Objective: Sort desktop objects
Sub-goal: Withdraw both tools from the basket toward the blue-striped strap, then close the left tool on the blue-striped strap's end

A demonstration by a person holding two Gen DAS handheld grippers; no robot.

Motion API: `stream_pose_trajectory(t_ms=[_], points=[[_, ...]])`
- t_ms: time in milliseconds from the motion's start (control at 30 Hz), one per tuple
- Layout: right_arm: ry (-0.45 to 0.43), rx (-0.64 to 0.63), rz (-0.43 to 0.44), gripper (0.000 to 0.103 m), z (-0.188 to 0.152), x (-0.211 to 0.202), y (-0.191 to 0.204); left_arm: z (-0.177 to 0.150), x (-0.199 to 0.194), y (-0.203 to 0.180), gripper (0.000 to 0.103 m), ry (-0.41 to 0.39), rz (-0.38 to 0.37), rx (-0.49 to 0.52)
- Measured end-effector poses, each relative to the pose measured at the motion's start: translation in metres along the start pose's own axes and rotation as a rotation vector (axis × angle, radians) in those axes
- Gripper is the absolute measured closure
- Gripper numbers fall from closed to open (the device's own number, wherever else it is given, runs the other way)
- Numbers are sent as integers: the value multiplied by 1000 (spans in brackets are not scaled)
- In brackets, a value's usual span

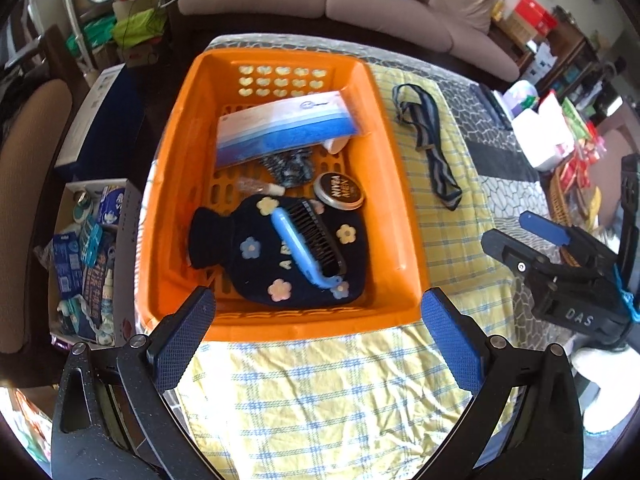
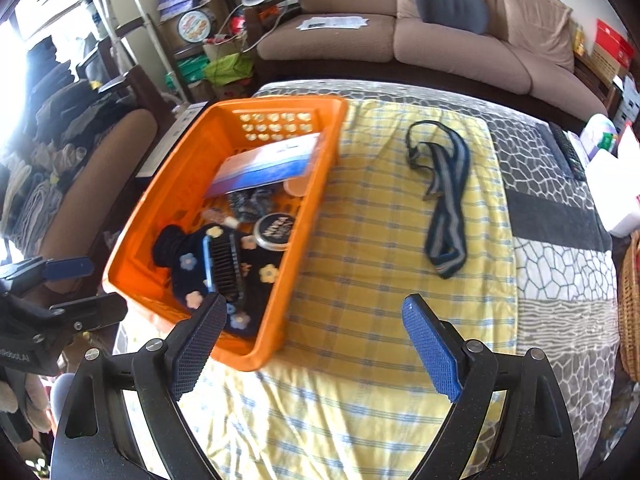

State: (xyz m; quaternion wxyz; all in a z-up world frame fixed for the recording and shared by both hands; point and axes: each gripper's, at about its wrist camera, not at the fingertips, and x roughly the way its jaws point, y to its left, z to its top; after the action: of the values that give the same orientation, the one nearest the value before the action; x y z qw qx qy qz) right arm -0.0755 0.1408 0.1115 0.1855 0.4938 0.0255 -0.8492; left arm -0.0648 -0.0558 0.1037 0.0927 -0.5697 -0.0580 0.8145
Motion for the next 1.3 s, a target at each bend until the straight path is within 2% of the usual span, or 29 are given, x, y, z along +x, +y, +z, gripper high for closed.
stream_pose_trajectory(t_ms=[200,467,500,567,600,633,767,1000,1100,1300], points=[[-24,68,-34,12,4,2,-44,15,20,-33,0,19,4,70],[-53,170,11,12,10,10,-110,43,45,-75,1,13,-65,81],[-51,186,24,16,12,12,-116,47,49,-82,3,15,-69,86],[-47,229,59,30,15,17,-133,54,58,-96,7,17,-76,100],[-44,245,68,41,15,18,-138,58,63,-104,9,19,-84,108],[-41,259,74,48,16,21,-144,61,68,-111,10,22,-92,113],[-22,305,118,50,18,36,-165,67,94,-147,22,48,-97,182],[2,406,184,57,18,61,-199,66,142,-196,22,83,-61,263],[19,436,190,57,17,72,-211,67,169,-204,22,119,-43,259],[36,485,207,57,8,88,-234,71,212,-213,23,138,-10,254]])
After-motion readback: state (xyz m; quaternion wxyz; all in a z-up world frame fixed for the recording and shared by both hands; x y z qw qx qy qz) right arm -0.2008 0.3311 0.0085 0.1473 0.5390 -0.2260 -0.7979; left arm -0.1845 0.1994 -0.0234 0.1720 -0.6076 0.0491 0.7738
